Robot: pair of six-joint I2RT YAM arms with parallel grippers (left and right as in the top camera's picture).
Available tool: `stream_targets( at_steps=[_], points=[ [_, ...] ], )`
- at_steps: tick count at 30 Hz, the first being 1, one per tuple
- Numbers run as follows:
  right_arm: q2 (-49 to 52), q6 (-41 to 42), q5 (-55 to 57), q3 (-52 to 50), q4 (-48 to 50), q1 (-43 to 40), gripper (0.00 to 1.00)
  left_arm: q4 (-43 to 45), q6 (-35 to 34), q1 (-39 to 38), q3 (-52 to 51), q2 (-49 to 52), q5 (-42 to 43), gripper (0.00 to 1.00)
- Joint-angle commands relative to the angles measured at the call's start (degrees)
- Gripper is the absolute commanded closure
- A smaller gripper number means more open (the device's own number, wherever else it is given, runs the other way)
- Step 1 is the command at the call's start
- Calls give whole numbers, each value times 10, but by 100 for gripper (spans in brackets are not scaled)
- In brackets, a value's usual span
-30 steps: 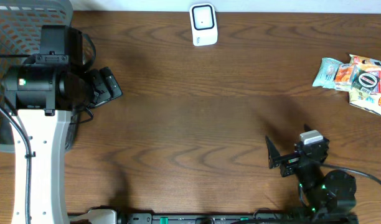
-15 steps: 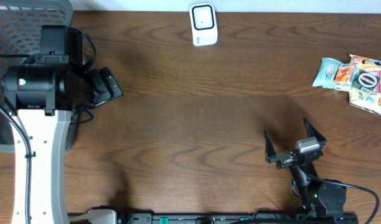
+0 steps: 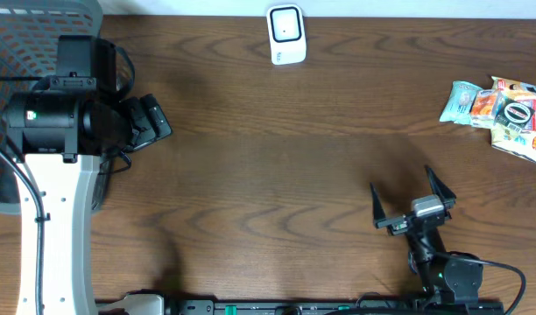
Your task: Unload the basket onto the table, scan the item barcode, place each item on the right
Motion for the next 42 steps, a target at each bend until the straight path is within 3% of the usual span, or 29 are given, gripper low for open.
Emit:
stream_targets(
  at_steps=[1, 8, 42],
  points=[
    [-5, 52, 60, -2, -17, 1, 1, -1, -2, 2, -1, 2, -5, 2],
    [-5, 63, 75, -2, -82, 1, 1, -1, -2, 2, -1, 2, -5, 2],
    [-5, 85, 117, -2, -86, -18, 1, -1, -2, 2, -1, 2, -5, 2]
  ],
)
